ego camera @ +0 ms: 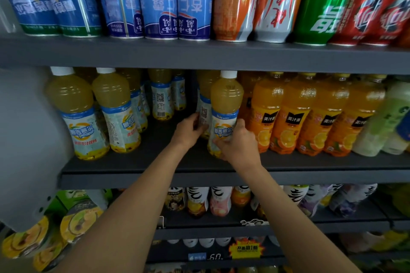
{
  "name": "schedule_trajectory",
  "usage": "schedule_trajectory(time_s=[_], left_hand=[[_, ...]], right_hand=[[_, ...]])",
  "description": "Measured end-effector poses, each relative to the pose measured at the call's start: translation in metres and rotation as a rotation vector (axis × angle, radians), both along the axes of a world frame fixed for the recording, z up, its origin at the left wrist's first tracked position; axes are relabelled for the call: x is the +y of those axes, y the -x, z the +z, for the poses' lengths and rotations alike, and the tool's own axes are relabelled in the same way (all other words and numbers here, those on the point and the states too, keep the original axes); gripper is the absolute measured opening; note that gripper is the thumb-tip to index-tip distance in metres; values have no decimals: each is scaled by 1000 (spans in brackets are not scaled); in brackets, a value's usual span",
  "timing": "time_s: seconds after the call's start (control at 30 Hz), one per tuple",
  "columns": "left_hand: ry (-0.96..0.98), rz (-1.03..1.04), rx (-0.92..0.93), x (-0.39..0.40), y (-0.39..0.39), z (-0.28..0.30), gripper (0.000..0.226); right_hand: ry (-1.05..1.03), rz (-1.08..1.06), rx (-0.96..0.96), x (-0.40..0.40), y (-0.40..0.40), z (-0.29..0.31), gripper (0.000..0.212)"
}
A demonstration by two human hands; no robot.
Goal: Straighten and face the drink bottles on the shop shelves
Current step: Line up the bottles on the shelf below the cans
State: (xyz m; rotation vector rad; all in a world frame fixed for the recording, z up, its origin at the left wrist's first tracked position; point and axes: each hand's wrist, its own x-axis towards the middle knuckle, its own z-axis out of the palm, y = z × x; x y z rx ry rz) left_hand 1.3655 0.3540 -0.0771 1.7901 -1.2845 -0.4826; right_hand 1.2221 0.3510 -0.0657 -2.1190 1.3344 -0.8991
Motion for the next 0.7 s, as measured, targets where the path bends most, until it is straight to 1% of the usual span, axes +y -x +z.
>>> schedule_trajectory(time_s=[0.17, 0.23, 0.3, 0.33, 0.43, 0.5, 0.57, 0.63, 0.7], left_hand=[[-52, 23, -39, -2, 2, -1, 48], [5, 100, -7, 1, 6, -2, 44], [98, 237, 84, 6, 13, -2, 35], [133, 278, 102, 9, 16, -2, 33], [143, 259, 68, 17, 26, -2, 38], [128, 222, 61, 22, 30, -2, 43], [111, 192, 37, 28, 32, -3, 42], [133, 175, 22, 36, 33, -5, 40], [212, 199, 13, 48, 29, -7, 39]], right_hand=[[-14, 19, -7, 4, -9, 0, 45], [-16, 47, 13, 5, -11, -2, 46], [-17, 79, 20, 5, -11, -2, 48], [-20, 87, 20, 5, -11, -2, 49], [-31, 84, 15, 5, -11, -2, 51], [-55, 76, -30, 5, -12, -3, 51], [-86, 70, -78, 6, -12, -4, 52], [-9, 17, -52, 14, -9, -8, 55], [227, -56, -65, 29, -6, -10, 49]])
